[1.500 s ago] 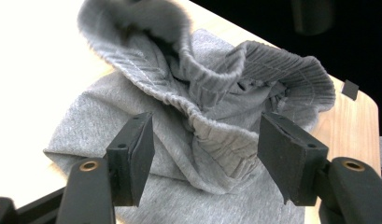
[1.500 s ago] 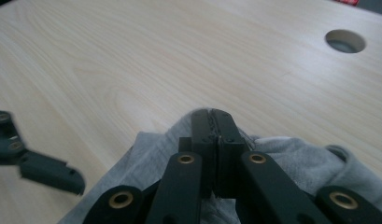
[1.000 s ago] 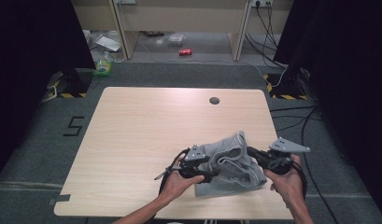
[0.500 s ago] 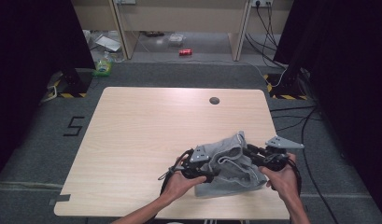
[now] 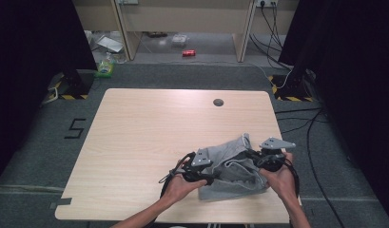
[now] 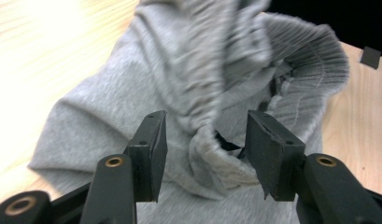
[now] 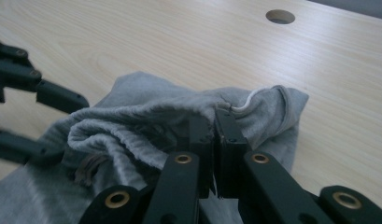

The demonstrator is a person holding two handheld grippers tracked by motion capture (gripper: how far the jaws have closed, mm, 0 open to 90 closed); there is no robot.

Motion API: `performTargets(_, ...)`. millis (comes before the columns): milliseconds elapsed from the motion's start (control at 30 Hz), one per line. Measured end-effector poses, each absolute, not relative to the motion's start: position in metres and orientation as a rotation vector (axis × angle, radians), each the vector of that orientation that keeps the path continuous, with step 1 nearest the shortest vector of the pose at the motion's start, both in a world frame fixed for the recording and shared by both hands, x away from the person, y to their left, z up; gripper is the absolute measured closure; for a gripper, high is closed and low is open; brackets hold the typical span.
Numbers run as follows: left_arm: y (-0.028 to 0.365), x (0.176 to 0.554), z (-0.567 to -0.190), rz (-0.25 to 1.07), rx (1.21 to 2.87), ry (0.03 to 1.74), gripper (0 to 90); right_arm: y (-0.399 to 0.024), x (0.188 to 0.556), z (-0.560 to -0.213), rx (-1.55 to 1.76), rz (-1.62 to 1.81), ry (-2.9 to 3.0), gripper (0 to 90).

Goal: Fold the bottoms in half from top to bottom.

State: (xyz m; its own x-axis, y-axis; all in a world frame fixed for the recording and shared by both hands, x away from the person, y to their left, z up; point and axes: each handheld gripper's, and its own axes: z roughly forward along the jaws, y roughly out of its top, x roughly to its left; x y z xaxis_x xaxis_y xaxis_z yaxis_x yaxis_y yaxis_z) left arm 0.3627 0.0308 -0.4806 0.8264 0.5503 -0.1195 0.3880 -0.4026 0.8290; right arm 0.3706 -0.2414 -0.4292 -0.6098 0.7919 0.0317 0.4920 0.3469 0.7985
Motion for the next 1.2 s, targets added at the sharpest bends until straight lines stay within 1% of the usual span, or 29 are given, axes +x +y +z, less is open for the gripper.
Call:
performTargets(167, 0.032, 0.357, -0.479, 0.219, 2.057, 0.639, 59.9, -0.252, 0.335, -0.418, 1.105, 1.22, 2.215, 87.6)
performTargets(367, 0.033, 0.338, -0.474, 0.225, 2.066, 0.544, 78.6, -0.258, 0.301, -0.415, 1.091, 1.244, 2.199, 87.5)
performTargets(467, 0.035, 0.328, -0.476, 0.225, 2.095, 0.505, 81.1, -0.259, 0.29, -0.425, 1.104, 1.206, 2.212, 87.1)
performTargets(700, 0.036, 0.317, -0.488, 0.202, 2.132, 0.477, 83.3, -0.259, 0.273, -0.458, 1.166, 1.158, 2.279, 86.9)
performTargets(800, 0.034, 0.315, -0.488, 0.205, 2.142, 0.461, 80.9, -0.262, 0.273, -0.467, 1.195, 1.144, 2.297, 86.2)
performTargets(833, 0.033, 0.315, -0.487, 0.186, 2.148, 0.46, 79.1, -0.263, 0.273, -0.468, 1.204, 1.149, 2.294, 85.4)
performTargets(867, 0.033, 0.315, -0.487, 0.18, 2.144, 0.461, 76.9, -0.263, 0.273, -0.467, 1.203, 1.149, 2.29, 83.2)
performTargets(900, 0.033, 0.314, -0.486, 0.173, 2.136, 0.458, 75.3, -0.263, 0.273, -0.466, 1.213, 1.156, 2.287, 79.0)
performTargets(933, 0.033, 0.313, -0.486, 0.177, 2.14, 0.451, 74.6, -0.262, 0.273, -0.463, 1.216, 1.173, 2.274, 72.5)
performTargets(1067, 0.03, 0.311, -0.488, 0.191, 2.151, 0.44, 74.7, -0.261, 0.279, -0.442, 1.192, 1.232, 2.212, 59.2)
performTargets(1200, 0.031, 0.309, -0.486, 0.206, 2.16, 0.423, 74.7, -0.253, 0.291, -0.424, 1.144, 1.253, 2.183, 57.5)
